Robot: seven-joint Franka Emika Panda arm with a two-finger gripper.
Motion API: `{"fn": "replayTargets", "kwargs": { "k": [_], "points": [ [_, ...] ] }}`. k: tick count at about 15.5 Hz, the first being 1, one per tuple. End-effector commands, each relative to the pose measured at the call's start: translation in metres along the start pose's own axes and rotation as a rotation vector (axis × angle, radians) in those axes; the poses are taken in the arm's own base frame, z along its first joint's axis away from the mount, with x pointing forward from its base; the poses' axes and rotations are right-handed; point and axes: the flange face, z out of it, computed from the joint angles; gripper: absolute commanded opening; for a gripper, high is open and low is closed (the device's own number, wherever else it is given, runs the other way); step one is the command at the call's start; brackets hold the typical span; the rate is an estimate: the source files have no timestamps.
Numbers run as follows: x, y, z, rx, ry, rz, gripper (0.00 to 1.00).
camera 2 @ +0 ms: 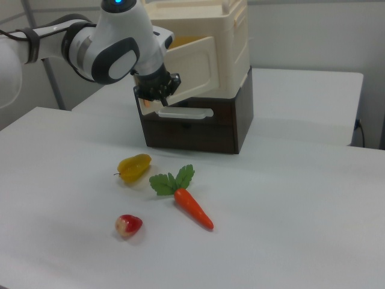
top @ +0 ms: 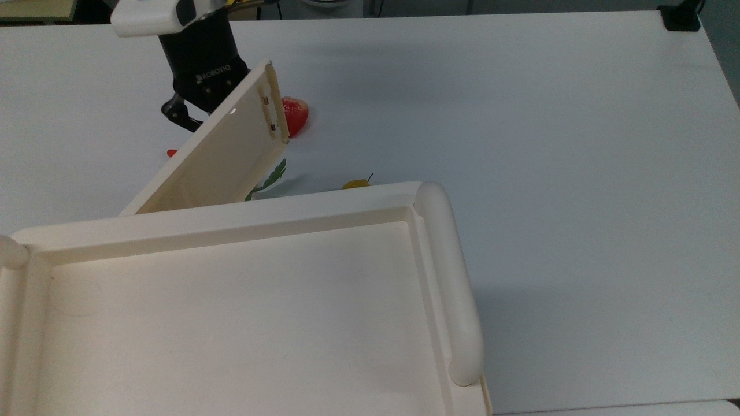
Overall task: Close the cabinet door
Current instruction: 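Push the door with the gripper, swinging it toward the cabinet opening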
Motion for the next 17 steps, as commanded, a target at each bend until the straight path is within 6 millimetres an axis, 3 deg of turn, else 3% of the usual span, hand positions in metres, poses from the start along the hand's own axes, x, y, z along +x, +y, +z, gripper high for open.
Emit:
{"fn": "replayTargets", "kwargs": {
  "k": [1,7,11,14,17],
  "points": [
    [0.039,-0.011,0.013,-0.050,0.064,0.102,0.00],
    [0.072,-0.036,0.050,-0.115,0.165,0.215,0.00],
    [0.095,-0.044,0.050,-0.127,0.231,0.341,0.00],
    [0.099,-0.042,0.047,-0.163,0.288,0.375,0.00],
    [0.102,-0.041,0.059,-0.220,0.359,0.394,0.00]
  ]
}}
